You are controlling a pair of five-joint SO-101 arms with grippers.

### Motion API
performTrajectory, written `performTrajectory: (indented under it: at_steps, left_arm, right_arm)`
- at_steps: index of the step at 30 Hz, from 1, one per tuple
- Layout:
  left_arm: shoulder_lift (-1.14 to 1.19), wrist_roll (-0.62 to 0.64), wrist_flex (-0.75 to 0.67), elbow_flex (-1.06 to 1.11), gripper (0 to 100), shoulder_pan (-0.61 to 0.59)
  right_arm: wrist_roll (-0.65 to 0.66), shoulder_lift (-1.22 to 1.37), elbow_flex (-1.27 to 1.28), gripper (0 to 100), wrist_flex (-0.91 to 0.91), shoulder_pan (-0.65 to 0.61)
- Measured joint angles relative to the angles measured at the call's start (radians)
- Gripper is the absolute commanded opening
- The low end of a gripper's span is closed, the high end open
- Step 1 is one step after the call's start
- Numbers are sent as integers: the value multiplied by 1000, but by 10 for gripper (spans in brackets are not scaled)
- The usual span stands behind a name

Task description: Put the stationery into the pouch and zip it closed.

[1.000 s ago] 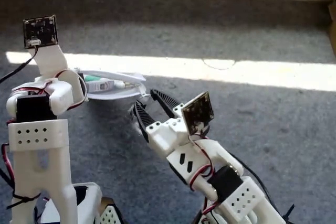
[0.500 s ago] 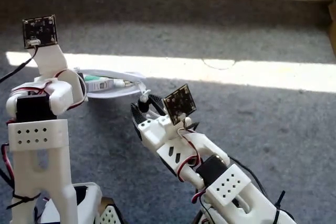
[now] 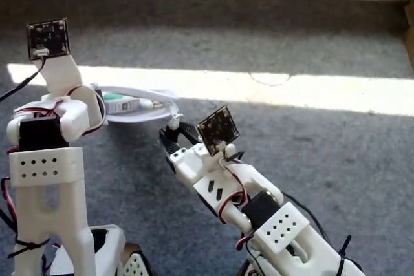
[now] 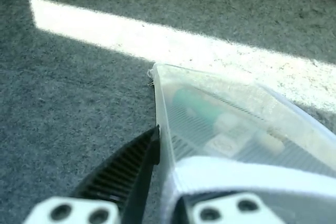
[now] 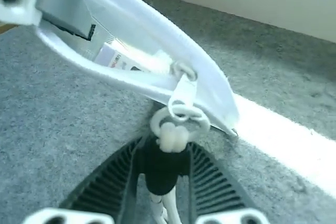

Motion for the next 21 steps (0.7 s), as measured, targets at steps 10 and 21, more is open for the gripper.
performTrajectory:
  at_steps: [10,21]
  left_arm:
    - [0,0,0,0,11,-2]
    - [0,0,0,0,11,2]
  right_arm:
    - [57,0,0,4,0,18]
    - [112,-267,0,4,218,60]
